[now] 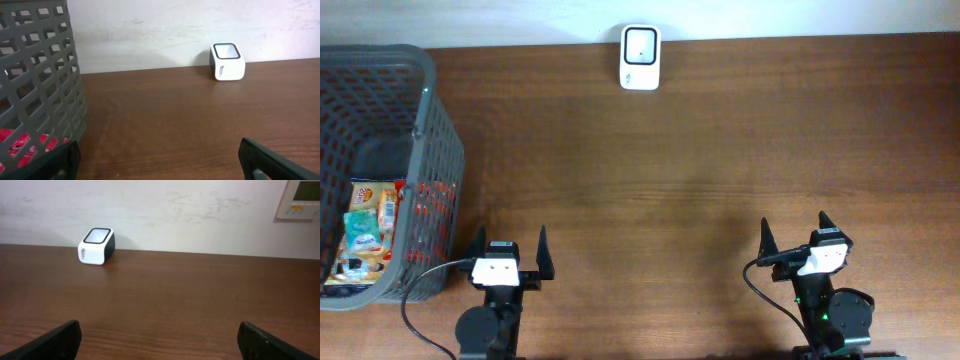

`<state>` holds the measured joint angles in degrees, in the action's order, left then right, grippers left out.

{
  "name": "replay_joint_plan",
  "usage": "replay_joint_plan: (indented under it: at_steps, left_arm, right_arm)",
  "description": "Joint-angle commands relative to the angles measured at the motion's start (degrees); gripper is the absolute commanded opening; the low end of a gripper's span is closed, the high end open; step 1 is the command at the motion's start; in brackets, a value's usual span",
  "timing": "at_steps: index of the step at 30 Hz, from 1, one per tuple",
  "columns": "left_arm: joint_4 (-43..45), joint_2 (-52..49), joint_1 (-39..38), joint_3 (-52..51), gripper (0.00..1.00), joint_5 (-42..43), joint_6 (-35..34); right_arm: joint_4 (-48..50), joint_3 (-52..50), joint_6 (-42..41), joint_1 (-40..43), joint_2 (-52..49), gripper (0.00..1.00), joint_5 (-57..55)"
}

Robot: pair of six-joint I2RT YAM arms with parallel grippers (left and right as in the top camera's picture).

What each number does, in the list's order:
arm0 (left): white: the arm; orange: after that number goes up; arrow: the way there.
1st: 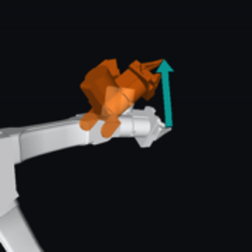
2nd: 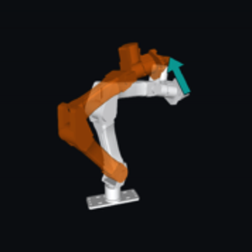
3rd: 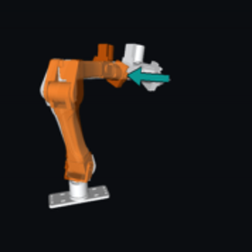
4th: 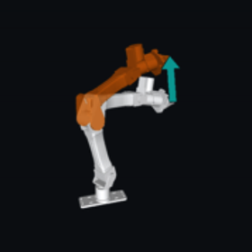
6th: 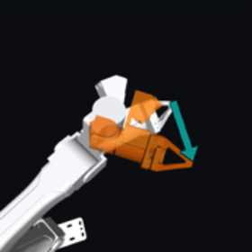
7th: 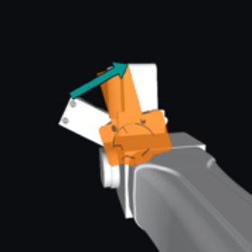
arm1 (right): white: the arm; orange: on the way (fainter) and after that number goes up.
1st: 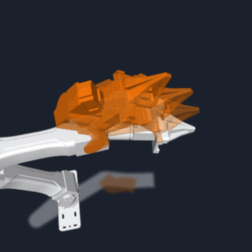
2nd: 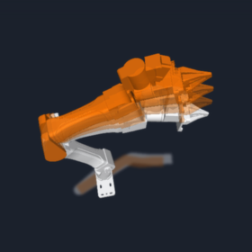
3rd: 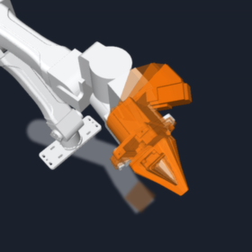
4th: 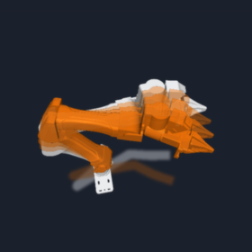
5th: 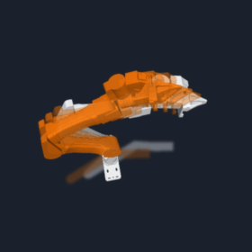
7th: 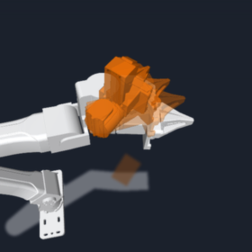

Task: Scan the item barcode

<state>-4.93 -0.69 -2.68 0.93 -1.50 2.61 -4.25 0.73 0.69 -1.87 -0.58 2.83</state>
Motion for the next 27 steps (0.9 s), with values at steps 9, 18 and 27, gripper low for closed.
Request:
replay_joint_plan:
  at_steps: [9, 18, 27]
  left_arm:
    - [38.5, -1.8, -0.2, 7.6, 0.99, 34.7, -6.3]
    - [-0.4, -37.5, -0.2, 54.2, 0.99, 18.3, 5.6]
    - [-49.9, -85.4, 15.2, 110.0, 0.99, -1.3, -7.9]
  right_arm:
    - [-0.1, -0.4, 0.4, -0.4, 0.4, 0.99, 0.3]
    - [-0.1, -0.4, 0.4, -0.4, 0.4, 0.99, 0.3]
    - [-0.1, -0.4, 0.4, -0.4, 0.4, 0.98, 0.3]
